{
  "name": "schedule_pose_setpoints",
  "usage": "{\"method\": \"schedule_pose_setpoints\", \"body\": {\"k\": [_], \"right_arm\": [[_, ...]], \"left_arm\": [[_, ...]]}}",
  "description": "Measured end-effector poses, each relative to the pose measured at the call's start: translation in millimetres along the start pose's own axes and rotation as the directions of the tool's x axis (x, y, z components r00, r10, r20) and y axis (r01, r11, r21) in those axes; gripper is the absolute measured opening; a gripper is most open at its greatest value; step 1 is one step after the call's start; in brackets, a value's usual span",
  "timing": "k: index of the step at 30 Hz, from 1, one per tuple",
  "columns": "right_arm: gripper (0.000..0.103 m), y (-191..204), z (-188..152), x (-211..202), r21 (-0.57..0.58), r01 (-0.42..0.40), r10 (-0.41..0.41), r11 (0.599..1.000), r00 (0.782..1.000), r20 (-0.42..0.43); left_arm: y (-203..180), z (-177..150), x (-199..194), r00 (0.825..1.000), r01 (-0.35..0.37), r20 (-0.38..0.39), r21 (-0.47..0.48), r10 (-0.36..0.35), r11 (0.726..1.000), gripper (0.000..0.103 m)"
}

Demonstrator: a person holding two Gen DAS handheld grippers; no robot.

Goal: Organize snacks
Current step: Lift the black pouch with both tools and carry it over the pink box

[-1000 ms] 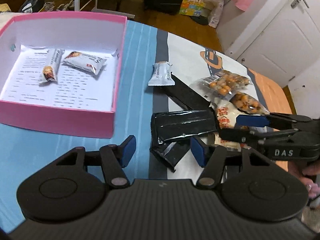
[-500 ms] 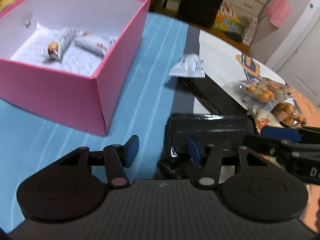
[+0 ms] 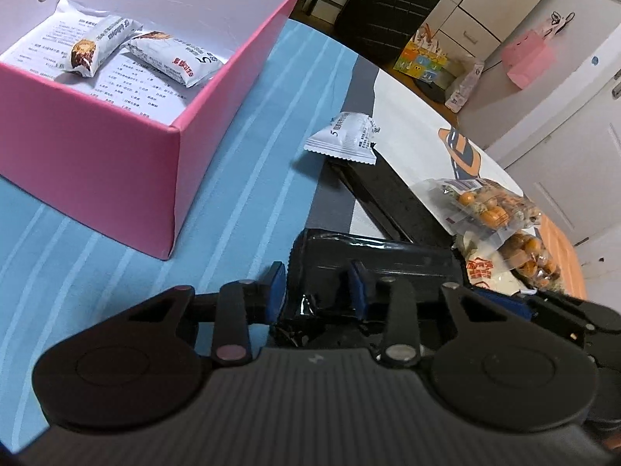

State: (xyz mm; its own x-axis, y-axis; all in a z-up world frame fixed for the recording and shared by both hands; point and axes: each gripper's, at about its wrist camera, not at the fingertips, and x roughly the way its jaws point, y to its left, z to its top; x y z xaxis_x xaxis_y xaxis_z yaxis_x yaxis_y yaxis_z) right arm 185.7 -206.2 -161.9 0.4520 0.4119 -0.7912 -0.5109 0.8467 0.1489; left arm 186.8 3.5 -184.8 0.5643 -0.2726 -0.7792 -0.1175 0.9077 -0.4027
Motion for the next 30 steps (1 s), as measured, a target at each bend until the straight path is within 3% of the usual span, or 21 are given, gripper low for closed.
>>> {"method": "schedule_pose_setpoints", "body": {"k": [2,5,8,11,18,30], "right_arm": [[0.066,7,2,4,-0.051,0.027,-0.028,0.998,0.999,-0.016],[0.075,19,5,12,-0.141,0.073,-0.079,0.987,0.996,-0.034],[0.077,22,5,24,-0.182,0.096,-0.105,0.978,0.994,-0.037],[0.076,28,2,24,-0.210,0.118,-0.122,0.971,0.993,-0.005],[0.072,28,-6,19,-0.193,0.120,-0.117,0.974,0.993,0.030],[0.068,37,-14,6,-0.183,0.148,-0.137,0.972,0.988,0.074]], "left_arm": [[2,0,2,1.000,-0.017,-0.001,-0.014,0.016,1.000,0.046],[6,1,5,1.000,-0.007,-0.013,-0.036,0.006,0.999,0.048],[8,4,7,0.999,0.010,-0.033,-0.049,-0.012,0.999,0.048],[9,3,8,0.991,0.103,-0.078,-0.081,-0.110,0.991,0.046],[-20,-8,1,0.998,0.048,-0.040,0.086,-0.044,0.995,0.045],[-34,-11,-17,0.999,0.027,-0.028,0.224,-0.021,0.974,0.045]]}}
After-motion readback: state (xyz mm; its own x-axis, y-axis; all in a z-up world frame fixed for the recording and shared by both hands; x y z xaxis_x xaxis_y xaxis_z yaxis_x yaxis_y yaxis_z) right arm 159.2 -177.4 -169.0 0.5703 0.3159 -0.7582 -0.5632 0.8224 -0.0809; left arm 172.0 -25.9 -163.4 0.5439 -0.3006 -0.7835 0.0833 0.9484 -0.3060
